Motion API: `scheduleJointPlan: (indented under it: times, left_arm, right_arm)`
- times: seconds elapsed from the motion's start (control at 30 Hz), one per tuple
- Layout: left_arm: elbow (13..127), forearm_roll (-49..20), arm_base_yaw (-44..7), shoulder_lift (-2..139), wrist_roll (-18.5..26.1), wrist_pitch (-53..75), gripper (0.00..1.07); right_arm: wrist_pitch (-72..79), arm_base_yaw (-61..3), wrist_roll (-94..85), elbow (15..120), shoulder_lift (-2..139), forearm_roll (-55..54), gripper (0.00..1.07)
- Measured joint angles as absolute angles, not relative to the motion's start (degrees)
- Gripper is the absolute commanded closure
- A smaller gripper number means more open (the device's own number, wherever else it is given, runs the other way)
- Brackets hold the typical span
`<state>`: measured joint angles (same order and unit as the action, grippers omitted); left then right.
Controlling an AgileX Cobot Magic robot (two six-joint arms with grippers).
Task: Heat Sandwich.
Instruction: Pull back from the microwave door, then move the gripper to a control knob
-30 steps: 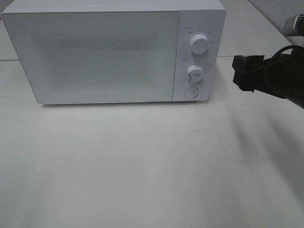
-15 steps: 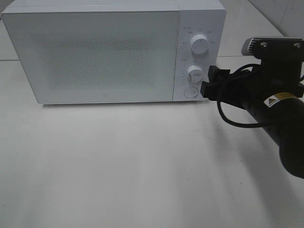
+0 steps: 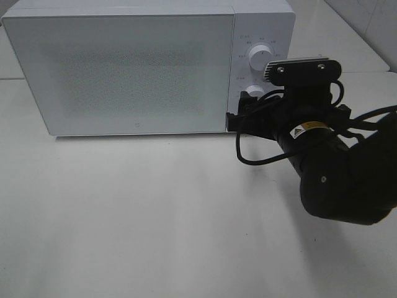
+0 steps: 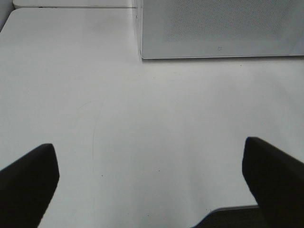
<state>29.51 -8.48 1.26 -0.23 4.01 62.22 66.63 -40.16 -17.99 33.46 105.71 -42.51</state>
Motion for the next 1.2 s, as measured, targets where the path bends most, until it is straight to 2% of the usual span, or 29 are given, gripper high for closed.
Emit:
scheduleJointPlan:
  times: [0.4, 0.87, 1.03, 1.07, 1.13, 1.17, 1.2]
  left_arm:
    - [29.51, -8.48, 1.26, -0.23, 4.01, 62.22, 0.09]
    - [29.51, -8.48, 1.26, -0.23, 4.01, 62.22, 0.09]
    - [29.51, -8.48, 1.26, -0.23, 4.01, 62.22, 0.09]
    - [29.51, -8.48, 1.26, -0.23, 4.01, 62.22, 0.09]
    - [29.51, -8.48, 1.26, -0.23, 4.01, 62.22, 0.09]
    - [29.51, -8.48, 1.26, -0.23, 4.01, 62.22, 0.09]
    - [29.51, -8.48, 1.26, -0.23, 4.01, 62.22, 0.09]
  right_arm:
    - [66.86, -39.59, -17.99, 42.40, 114.82, -43.83, 0.31]
    - [64.92, -36.61, -17.99, 47.04, 119.23, -43.89, 0.33]
    - [65.49, -36.27, -17.99, 47.27, 119.29, -43.89, 0.42]
    - [65.55, -36.27, -17.99, 47.27, 119.29, -43.89, 0.46]
    - [65.60, -36.27, -17.99, 47.27, 119.29, -43.89, 0.63]
    - [65.60, -36.27, -17.99, 47.27, 119.29, -43.89, 0.63]
    - [65.60, -36.27, -17.99, 47.27, 119.29, -43.89, 0.69]
